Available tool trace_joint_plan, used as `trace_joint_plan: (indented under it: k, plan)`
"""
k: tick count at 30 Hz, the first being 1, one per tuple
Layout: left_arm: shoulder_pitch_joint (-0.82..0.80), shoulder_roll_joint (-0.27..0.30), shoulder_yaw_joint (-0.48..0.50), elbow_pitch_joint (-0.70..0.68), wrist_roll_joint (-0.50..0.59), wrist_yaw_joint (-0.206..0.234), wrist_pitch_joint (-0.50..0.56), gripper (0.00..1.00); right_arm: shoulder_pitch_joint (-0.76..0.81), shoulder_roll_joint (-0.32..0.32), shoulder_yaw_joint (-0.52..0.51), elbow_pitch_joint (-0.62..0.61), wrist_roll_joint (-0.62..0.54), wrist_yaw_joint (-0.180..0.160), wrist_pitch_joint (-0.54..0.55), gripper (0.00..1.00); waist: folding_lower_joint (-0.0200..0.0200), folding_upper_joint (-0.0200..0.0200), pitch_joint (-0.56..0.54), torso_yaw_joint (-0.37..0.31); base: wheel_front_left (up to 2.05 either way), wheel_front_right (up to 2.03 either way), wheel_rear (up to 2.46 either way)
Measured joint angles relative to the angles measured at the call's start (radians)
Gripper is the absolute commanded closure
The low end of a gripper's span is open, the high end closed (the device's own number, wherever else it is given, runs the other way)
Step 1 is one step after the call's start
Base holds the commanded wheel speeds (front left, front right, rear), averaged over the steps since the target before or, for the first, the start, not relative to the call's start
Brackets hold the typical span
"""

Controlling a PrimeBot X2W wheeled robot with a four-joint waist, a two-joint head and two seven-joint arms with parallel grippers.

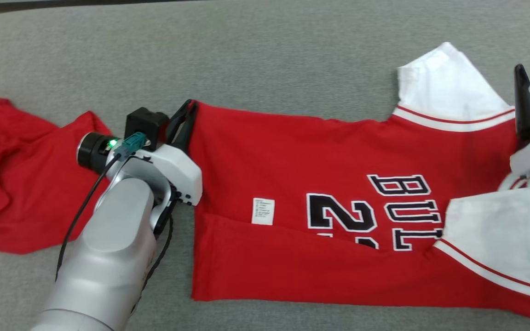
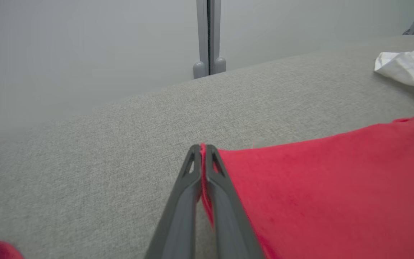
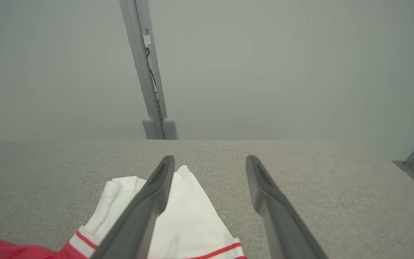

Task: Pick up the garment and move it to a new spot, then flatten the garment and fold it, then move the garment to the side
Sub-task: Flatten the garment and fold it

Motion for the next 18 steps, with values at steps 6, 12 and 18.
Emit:
trace_joint_plan:
  k: [6, 12, 18]
  plan:
    - [0.002, -0.015, -0.053, -0.094, -0.015, -0.008, -0.001, 1.00, -0.158, -0.072, 0.050, 0.171, 0.132, 0.000, 0.155, 0.00, 0.0000, 0.0000, 0.032, 0.073, 0.00, 0.00, 0.00]
    - [0.008, -0.019, -0.125, -0.177, -0.040, -0.010, 0.026, 1.00, -0.269, -0.166, 0.134, 0.311, 0.141, 0.000, 0.211, 0.00, 0.0000, 0.0000, 0.077, 0.150, 0.00, 0.00, 0.00]
    - [0.011, -0.020, -0.179, -0.252, -0.057, 0.001, 0.048, 1.00, -0.346, -0.233, 0.198, 0.411, 0.157, 0.000, 0.244, 0.00, 0.0000, 0.0000, 0.125, 0.199, 0.00, 0.00, 0.00]
